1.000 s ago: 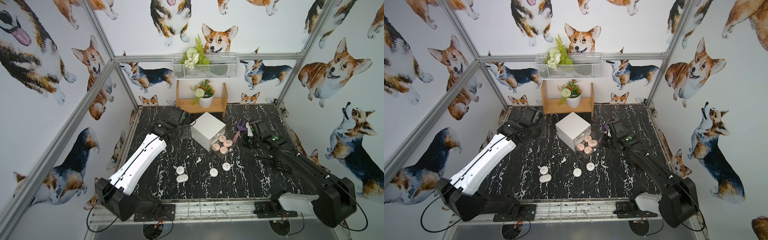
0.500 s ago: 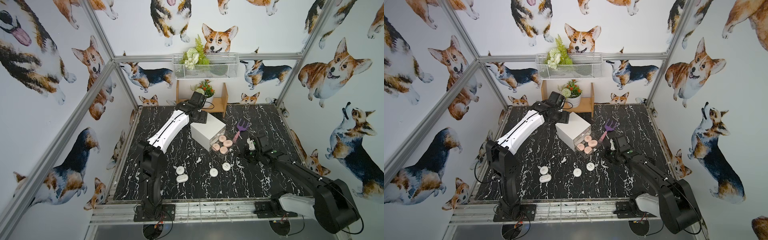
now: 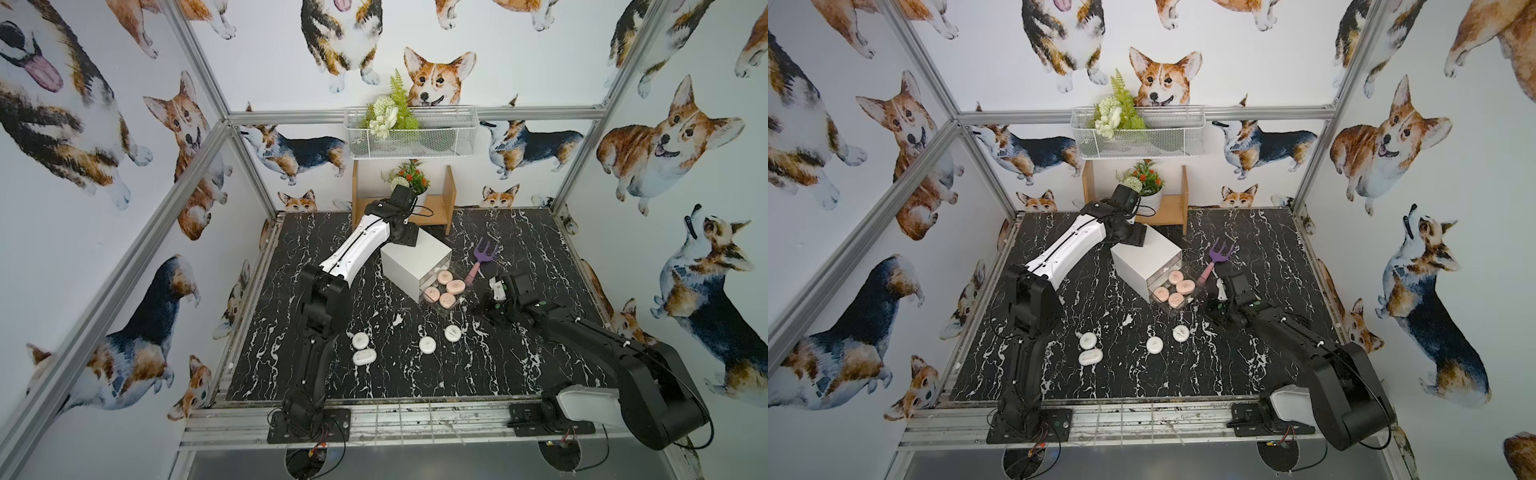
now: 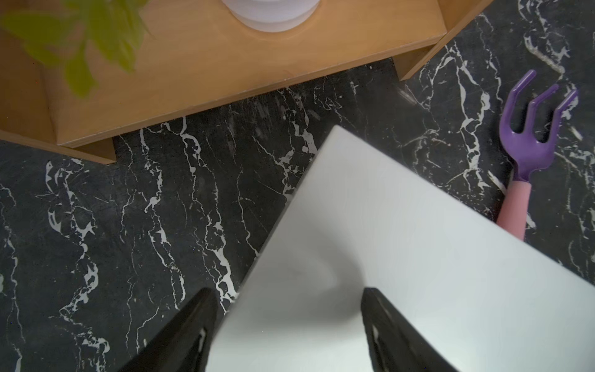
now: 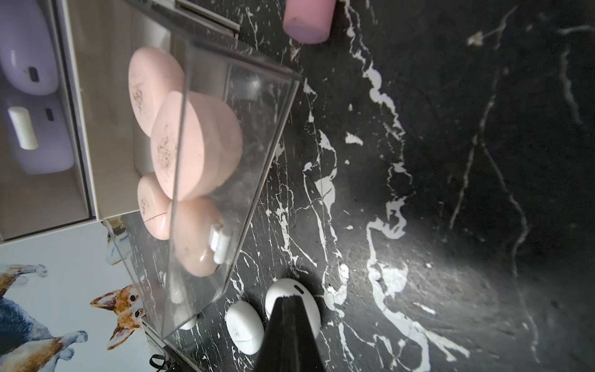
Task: Put the bluetooth earphones in the drawer according to color
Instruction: Close the drawer of the storage box.
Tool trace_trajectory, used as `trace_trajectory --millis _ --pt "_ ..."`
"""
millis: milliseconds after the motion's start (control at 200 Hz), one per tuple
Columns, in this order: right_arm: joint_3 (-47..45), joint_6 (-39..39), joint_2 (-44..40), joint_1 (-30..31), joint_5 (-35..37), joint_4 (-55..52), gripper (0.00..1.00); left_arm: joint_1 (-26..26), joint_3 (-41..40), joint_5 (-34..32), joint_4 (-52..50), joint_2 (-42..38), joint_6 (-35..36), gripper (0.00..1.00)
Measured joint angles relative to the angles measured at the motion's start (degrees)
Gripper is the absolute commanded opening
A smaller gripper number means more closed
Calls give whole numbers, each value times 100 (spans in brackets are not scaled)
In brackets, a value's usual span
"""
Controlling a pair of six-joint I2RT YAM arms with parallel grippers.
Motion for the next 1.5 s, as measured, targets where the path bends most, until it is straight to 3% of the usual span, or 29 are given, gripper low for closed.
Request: trace_trajectory --millis 856,1501 --pt "315 734 868 15 -258 1250 0 39 -140 647 710 175 72 75" --pt "1355 1368 2173 588 -420 2258 0 -48 -264 564 964 208 79 75"
